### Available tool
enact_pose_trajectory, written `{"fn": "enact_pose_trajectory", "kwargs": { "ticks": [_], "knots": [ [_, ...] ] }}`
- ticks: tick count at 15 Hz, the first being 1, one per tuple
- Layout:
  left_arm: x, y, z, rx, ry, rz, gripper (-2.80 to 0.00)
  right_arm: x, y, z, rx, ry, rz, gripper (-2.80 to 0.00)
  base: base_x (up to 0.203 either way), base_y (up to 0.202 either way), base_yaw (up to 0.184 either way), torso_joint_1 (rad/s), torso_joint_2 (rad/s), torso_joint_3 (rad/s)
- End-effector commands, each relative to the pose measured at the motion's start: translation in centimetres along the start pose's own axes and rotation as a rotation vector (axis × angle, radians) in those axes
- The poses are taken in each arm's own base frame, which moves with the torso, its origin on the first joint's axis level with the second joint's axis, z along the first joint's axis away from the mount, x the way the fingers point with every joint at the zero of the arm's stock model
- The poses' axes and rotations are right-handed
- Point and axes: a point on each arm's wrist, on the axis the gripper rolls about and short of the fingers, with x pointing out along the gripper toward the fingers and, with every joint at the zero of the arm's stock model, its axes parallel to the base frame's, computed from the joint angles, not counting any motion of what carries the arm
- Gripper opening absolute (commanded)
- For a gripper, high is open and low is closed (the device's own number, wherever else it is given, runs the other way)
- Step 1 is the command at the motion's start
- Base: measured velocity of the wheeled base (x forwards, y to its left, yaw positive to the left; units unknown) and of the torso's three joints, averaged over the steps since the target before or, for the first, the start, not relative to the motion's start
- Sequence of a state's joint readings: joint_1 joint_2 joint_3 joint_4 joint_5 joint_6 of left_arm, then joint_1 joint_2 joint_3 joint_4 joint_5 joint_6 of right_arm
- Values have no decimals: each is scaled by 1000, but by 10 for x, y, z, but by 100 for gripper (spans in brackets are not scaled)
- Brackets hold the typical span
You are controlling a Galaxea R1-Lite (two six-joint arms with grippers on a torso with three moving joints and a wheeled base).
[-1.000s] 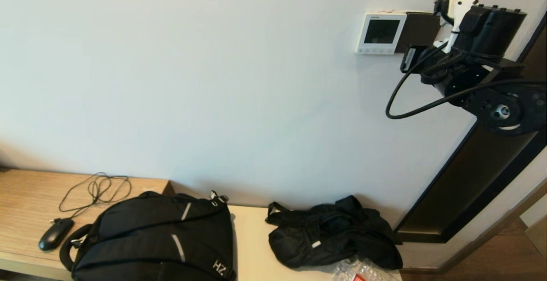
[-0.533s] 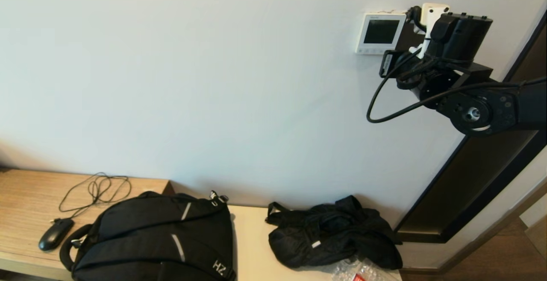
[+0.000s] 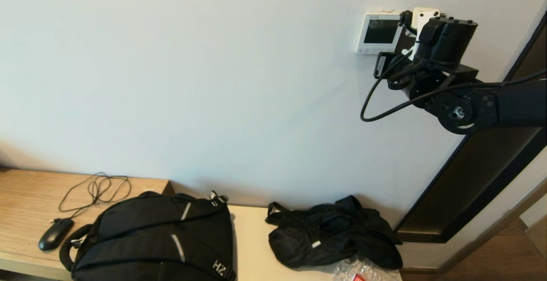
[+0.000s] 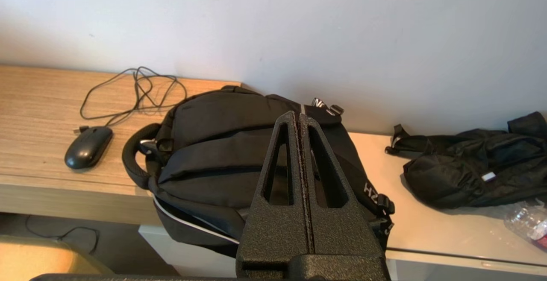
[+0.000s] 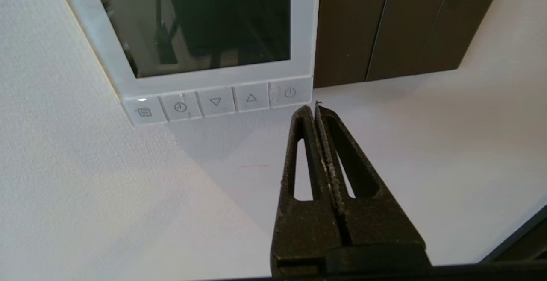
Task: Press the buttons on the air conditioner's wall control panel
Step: Turn on the central air conditioner
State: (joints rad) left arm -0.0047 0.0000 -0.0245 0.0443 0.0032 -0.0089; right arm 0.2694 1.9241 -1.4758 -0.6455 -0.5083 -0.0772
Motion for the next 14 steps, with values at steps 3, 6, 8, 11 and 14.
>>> {"fn": "enact_pose_trajectory", "kwargs": {
  "ticks": [3, 6, 8, 11, 14],
  "knots": [
    [0, 0, 0, 0, -1, 0, -280, 5, 2, 1, 2, -12, -4, -280, 0, 0, 0, 0, 0, 0],
    [0, 0, 0, 0, -1, 1, -280, 10, 5, 0, -3, -18, -6, -280, 0, 0, 0, 0, 0, 0],
    [0, 0, 0, 0, -1, 0, -280, 12, 5, 1, -4, -22, -7, -280, 0, 0, 0, 0, 0, 0],
    [0, 0, 0, 0, -1, 0, -280, 16, 8, -4, -11, -18, -7, -280, 0, 0, 0, 0, 0, 0],
    [0, 0, 0, 0, -1, 0, -280, 18, 8, -3, -8, -21, -10, -280, 0, 0, 0, 0, 0, 0]
  ]
}}
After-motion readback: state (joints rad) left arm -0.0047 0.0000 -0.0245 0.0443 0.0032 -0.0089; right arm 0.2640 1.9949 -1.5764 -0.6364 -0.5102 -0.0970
